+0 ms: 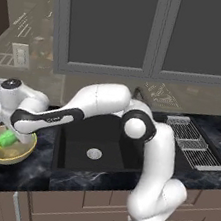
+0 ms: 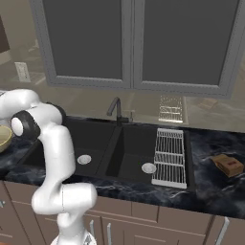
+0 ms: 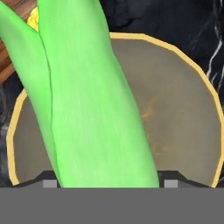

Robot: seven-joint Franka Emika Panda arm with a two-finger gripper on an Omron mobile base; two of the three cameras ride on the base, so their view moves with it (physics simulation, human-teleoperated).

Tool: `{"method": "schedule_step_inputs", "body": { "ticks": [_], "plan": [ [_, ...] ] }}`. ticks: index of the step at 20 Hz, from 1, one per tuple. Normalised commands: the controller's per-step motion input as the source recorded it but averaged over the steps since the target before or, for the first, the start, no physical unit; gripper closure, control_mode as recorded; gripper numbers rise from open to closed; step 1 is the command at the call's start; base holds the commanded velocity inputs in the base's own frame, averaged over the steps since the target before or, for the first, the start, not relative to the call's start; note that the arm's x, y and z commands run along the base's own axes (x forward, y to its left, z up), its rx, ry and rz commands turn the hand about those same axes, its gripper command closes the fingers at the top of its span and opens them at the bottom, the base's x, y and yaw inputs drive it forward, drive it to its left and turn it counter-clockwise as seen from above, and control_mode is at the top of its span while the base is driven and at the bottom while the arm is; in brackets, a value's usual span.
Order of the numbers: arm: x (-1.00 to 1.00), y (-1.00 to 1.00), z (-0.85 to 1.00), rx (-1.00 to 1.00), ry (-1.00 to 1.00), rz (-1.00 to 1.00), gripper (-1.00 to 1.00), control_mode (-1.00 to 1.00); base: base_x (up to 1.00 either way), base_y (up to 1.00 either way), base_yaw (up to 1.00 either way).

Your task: Pick the corn from the sink and place it in the bowl. Then pick the bowl and place it in the microwave. Then close the microwave door and press the start button.

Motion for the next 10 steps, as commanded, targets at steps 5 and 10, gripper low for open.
{"method": "schedule_step_inputs", "body": {
  "ticks": [5, 10],
  "plan": [
    [0.34, 0.25, -0.12, 0.00, 0.00, -0.06, 1.00, -1.00, 0.00, 0.00, 0.00],
    [0.22, 0.00, -0.40, 0.00, 0.00, -0.04, 1.00, -1.00, 0.00, 0.00, 0.00]
  ]
}}
